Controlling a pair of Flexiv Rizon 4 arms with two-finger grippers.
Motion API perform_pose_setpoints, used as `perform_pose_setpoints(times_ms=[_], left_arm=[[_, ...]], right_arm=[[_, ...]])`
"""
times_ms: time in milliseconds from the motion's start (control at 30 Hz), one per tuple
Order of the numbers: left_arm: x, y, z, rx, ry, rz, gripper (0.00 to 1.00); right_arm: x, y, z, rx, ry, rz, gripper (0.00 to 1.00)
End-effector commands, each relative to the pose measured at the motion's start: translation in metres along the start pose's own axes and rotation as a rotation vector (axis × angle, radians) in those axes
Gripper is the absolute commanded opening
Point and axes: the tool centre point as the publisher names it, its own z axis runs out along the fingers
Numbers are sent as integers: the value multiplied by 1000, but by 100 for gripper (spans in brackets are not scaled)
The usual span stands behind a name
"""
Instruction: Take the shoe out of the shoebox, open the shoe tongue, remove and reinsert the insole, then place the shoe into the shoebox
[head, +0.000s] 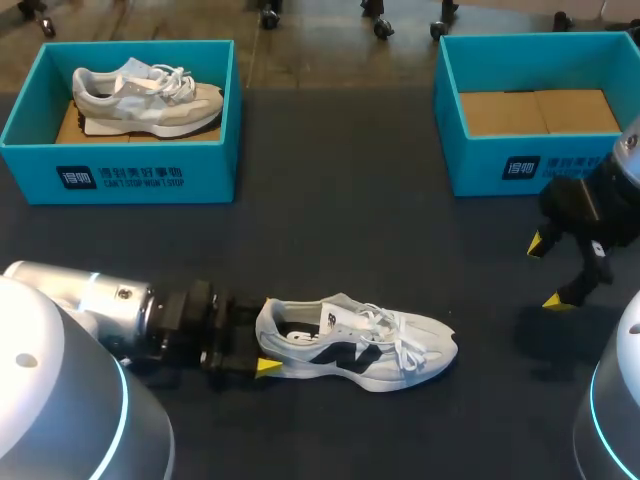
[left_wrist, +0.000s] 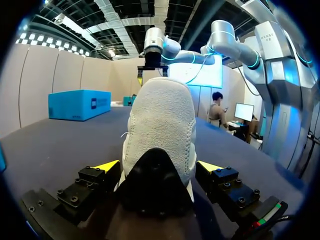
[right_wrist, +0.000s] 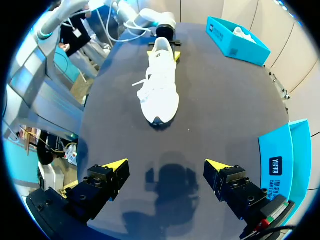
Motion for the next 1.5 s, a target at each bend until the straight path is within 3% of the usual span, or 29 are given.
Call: perform_pose_setpoints(times_ms=[33, 967, 1000, 1033, 1067, 1500], left_arm=[[0, 3, 8, 3, -8, 4, 100], [-9, 1, 29, 27, 2, 7, 100], [-9, 1, 30, 29, 3, 7, 78], [-9, 1, 30, 32, 3, 7, 35], [-9, 1, 30, 34, 2, 8, 0], [-13, 1, 29, 39, 5, 17, 0]], right_arm=[[0, 0, 1, 2, -1, 0, 100], [0, 0, 1, 2, -1, 0, 100], [0, 0, 1, 2, -1, 0, 100], [0, 0, 1, 2, -1, 0, 100], [0, 0, 1, 2, -1, 0, 100], [0, 0, 1, 2, -1, 0, 100]])
